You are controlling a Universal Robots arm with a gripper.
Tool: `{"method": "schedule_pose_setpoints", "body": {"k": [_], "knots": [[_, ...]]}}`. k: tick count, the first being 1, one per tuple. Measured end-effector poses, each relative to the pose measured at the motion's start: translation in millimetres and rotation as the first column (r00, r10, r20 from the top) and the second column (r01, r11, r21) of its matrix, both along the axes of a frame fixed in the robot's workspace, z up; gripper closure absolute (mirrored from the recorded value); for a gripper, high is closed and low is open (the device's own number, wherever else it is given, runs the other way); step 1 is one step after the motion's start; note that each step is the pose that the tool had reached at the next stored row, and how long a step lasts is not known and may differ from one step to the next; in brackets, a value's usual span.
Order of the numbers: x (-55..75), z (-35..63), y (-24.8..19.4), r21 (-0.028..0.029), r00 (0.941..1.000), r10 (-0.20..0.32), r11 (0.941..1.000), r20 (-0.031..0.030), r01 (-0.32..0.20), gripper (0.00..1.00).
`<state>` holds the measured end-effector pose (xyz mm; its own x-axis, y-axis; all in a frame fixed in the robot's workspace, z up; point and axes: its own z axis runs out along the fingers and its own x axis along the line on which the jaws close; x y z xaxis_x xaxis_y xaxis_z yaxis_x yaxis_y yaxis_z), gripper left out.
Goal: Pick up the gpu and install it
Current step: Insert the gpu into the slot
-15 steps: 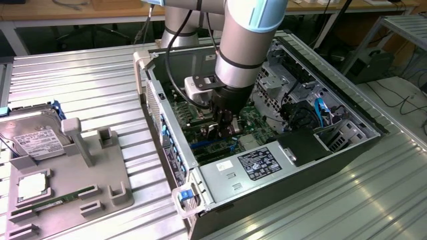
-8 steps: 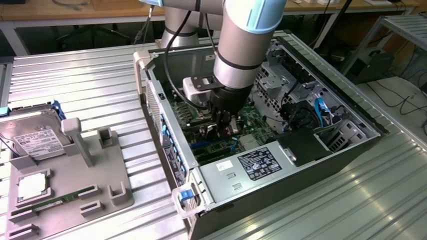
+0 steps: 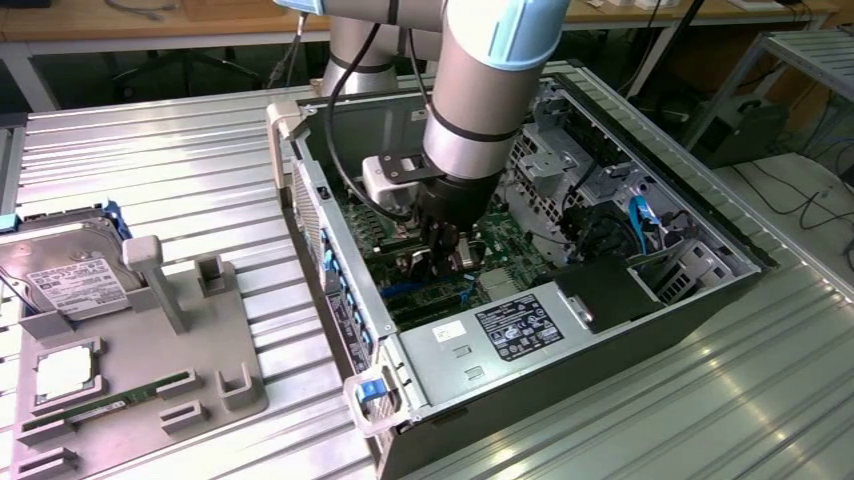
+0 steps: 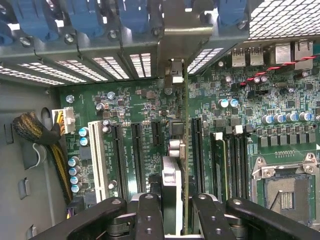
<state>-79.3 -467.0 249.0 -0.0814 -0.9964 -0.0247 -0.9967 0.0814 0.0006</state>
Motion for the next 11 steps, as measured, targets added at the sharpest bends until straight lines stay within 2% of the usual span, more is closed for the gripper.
{"method": "schedule_pose_setpoints", "body": {"k": [11], "knots": [[-0.6, -0.7, 1.1, 0.0006, 1.0, 0.0, 1.0, -0.004, 0.0, 0.72]]}}
